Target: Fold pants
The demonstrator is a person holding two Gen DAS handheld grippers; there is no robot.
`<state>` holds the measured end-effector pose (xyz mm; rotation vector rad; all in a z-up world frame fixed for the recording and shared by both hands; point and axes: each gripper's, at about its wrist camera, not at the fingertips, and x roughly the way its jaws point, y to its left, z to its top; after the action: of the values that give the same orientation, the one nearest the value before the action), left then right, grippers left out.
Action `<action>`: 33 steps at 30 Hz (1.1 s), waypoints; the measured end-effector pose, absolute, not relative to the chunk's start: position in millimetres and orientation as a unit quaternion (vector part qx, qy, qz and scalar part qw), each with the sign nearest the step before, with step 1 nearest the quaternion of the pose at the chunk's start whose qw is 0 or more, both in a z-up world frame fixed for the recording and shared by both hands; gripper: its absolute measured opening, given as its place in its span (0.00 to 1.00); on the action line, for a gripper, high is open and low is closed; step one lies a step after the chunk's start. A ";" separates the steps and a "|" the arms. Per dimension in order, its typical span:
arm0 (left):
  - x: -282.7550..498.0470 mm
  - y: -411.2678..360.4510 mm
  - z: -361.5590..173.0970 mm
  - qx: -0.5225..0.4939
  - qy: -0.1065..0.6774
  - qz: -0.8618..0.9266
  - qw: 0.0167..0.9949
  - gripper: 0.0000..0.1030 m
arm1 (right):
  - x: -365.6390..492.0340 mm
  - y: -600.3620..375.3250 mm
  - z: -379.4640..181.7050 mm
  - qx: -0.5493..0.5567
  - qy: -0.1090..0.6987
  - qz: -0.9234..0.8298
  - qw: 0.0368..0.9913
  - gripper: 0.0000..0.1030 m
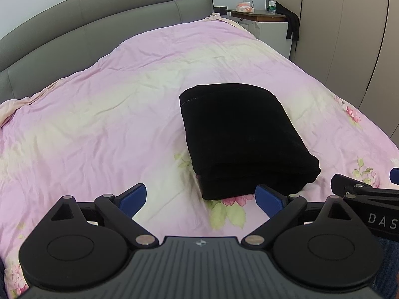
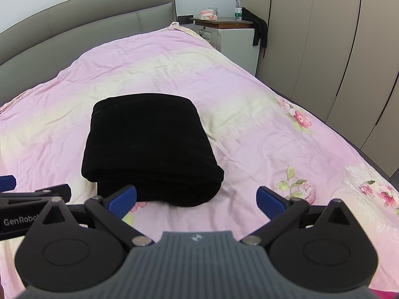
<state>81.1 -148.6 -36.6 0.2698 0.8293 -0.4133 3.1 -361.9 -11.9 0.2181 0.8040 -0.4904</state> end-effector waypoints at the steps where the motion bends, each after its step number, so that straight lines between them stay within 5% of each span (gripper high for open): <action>1: 80.9 -148.5 -36.7 0.130 0.399 -0.199 0.886 1.00 | 3.0 -361.9 -11.9 0.105 0.386 -0.236 0.885 0.95; 33: 79.0 -148.9 -38.0 0.132 0.402 -0.200 0.883 1.00 | -0.8 -362.8 -12.7 0.108 0.389 -0.235 0.884 0.95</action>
<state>79.0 -148.9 -38.0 0.2754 0.8378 -0.4174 -0.8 -362.8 -12.7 0.2240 0.8094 -0.4901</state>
